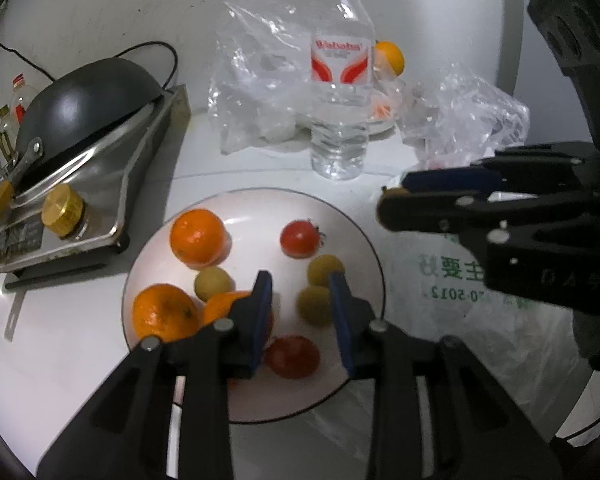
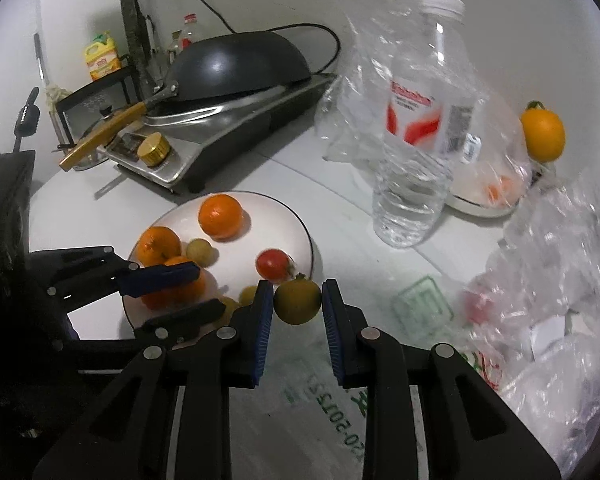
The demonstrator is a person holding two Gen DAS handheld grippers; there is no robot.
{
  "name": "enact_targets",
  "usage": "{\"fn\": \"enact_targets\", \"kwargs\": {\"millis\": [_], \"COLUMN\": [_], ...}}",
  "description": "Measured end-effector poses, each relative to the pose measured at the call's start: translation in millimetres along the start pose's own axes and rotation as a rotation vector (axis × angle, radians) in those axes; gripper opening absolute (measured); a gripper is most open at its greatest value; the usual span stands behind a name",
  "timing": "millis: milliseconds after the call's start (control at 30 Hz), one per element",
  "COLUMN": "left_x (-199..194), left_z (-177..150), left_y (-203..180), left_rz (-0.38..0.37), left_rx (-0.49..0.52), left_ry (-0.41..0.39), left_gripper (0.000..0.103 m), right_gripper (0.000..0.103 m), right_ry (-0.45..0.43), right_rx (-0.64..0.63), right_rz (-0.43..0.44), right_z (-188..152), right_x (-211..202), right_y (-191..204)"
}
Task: Organize fruits
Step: 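Carry both yellow-green fruits over the white plate, then lower both fruits onto the plate and open both grippers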
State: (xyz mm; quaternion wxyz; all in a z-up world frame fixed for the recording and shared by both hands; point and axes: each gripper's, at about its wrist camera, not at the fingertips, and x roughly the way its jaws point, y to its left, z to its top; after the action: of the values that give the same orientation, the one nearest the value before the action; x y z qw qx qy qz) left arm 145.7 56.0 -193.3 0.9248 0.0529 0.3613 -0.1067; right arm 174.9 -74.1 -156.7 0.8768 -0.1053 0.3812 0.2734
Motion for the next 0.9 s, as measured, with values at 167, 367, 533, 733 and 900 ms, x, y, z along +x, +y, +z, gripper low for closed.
{"fn": "enact_targets", "kwargs": {"millis": [167,367,533,733,900], "left_x": [-10.4,-22.2,-21.9,-20.9,-26.1], "left_z": [3.7,5.1,1.8,-3.4,-7.7], "left_y": [16.7,46.2,67.7,85.6,94.9], "left_rz": [0.018,0.053,0.083,0.099,0.112], "left_rx": [-0.028,-0.076,-0.113,-0.146,-0.167], "left_ry": [-0.036,-0.075,-0.080,-0.082,-0.096], "left_gripper": [0.032,0.034,0.034,0.043,0.054], "right_gripper": [0.027,0.027,0.027,0.027,0.027], "right_ry": [0.006,0.027,0.056,0.077,0.082], "right_rx": [-0.020,-0.030,-0.042,-0.028,-0.044], "right_rz": [0.017,0.054,0.076,0.096,0.073], "right_z": [8.4,16.5,22.7,27.4,27.7], "right_x": [10.2,32.3,53.4,68.5,72.0], "right_y": [10.3,23.7,33.5,40.3,46.9]}}
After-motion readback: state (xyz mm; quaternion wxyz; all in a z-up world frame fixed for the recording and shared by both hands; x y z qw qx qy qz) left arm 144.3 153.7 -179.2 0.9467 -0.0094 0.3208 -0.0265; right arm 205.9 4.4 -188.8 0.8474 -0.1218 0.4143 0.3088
